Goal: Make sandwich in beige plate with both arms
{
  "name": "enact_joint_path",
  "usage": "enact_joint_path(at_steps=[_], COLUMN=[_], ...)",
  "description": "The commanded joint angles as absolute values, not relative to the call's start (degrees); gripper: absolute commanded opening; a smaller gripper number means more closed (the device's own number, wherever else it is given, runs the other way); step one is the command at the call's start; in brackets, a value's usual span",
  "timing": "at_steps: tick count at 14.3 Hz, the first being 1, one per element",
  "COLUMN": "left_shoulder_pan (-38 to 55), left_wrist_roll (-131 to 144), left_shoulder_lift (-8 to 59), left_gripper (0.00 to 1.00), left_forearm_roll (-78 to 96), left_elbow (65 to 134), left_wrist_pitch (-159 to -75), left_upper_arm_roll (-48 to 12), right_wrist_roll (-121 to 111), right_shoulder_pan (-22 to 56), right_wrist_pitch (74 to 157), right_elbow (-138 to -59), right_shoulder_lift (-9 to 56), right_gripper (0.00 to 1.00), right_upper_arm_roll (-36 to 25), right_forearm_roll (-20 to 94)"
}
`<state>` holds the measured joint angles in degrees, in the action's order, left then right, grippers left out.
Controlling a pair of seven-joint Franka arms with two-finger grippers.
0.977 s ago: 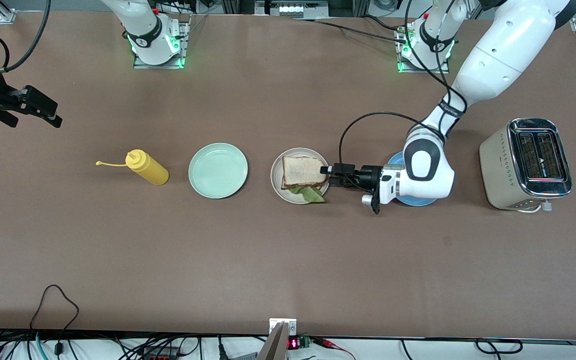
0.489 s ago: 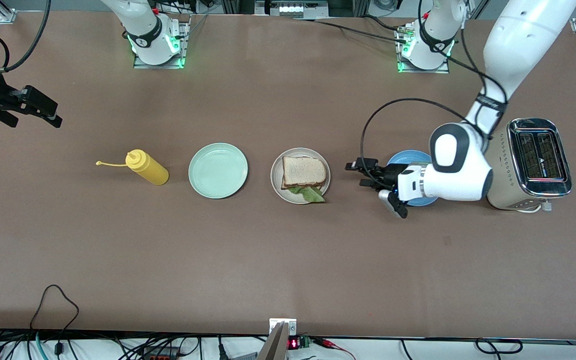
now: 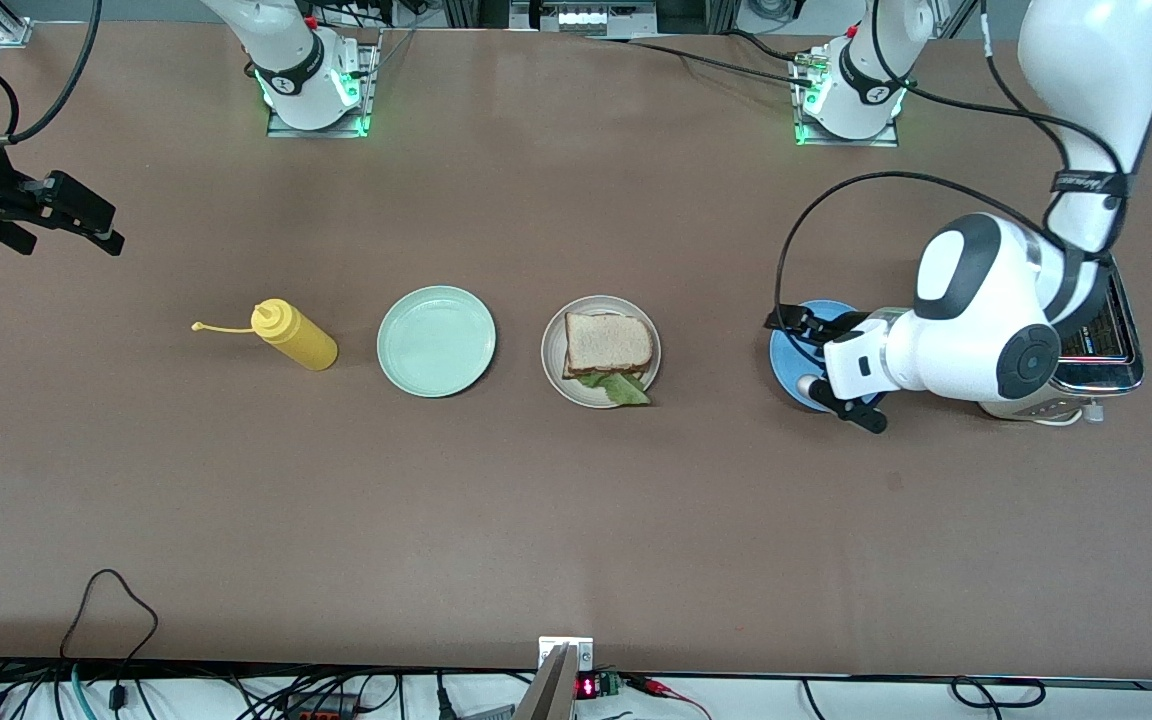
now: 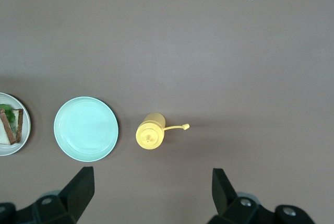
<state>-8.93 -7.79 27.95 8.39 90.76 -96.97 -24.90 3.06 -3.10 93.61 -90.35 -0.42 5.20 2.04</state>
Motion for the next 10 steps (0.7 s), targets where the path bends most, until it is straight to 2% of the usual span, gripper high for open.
enact_joint_path(at_steps=[1,5,7,10], left_shoulder_pan=[-8.2,-8.0,-7.9,-5.3], left_wrist_roll=[-2.5,-2.2,-2.0,-1.7], left_shoulder_lift=[27.2,26.6,23.6,16.7], left_gripper=[1.00,1.00,1.00,1.00], left_forearm_roll=[-1.5,-10.0,-9.8,-8.1], left_elbow=[84.8,73.7,72.9,75.8], left_wrist_pitch=[-89.0,-77.5,-76.6,-77.2], left_upper_arm_roll=[-25.0,-24.6,-23.9,-16.2], right_wrist_roll=[2.3,2.3,2.3,2.3], right_shoulder_pan=[-3.8,-3.8,-3.8,-3.8], right_wrist_pitch=[92.9,92.9,92.8,92.8], right_elbow=[-89.4,-89.4,-89.4,-89.4], right_shoulder_lift=[-0.2,-0.2,-0.2,-0.2], right_gripper=[1.00,1.00,1.00,1.00], right_upper_arm_roll=[5.5,5.5,5.5,5.5], right_forearm_roll=[2.9,2.9,2.9,2.9])
